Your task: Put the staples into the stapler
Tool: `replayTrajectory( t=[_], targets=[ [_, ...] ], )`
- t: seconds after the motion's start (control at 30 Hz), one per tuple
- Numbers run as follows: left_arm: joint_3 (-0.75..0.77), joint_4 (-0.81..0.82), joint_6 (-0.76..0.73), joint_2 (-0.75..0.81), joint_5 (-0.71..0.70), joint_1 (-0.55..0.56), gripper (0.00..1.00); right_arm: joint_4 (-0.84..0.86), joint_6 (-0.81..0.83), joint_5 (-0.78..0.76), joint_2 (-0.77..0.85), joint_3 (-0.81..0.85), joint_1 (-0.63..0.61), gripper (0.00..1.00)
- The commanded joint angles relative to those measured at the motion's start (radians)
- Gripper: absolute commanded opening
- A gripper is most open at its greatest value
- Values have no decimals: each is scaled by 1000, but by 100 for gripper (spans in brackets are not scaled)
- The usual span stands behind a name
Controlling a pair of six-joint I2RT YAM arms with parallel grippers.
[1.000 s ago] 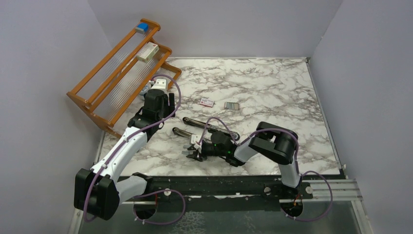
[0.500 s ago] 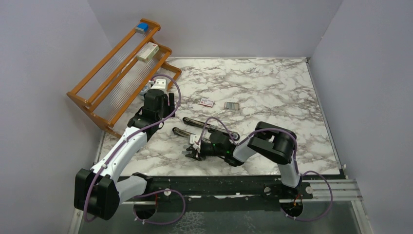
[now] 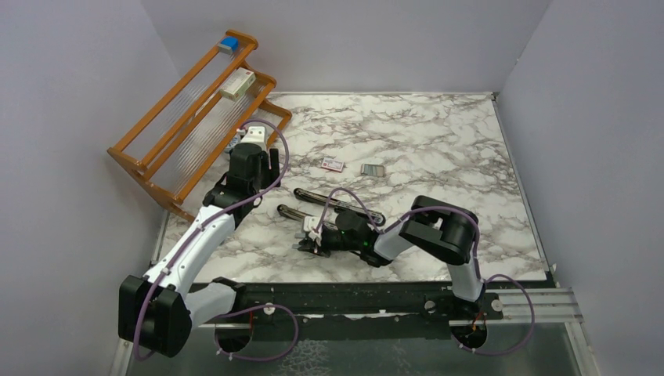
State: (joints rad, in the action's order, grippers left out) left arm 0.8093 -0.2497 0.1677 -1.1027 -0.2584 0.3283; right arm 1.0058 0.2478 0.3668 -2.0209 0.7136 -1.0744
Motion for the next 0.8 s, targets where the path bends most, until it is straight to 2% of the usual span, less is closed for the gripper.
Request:
replayTrajectory(
  t=[0.0, 0.33, 0.6, 0.77],
  targets=[
    [-14, 15, 4, 22, -19, -8, 71, -211, 6, -13, 43, -6, -2, 5],
    [-34, 36, 12, 57, -59, -21, 71, -317, -57, -5, 422, -34, -2, 1],
    [-34, 25, 15, 87, -80, -23, 71, -480, -106, -151, 799, -189, -1, 1],
    [-45, 29, 27, 95, -86, -25, 71, -575, -115, -259, 971, -237, -2, 1]
  ],
)
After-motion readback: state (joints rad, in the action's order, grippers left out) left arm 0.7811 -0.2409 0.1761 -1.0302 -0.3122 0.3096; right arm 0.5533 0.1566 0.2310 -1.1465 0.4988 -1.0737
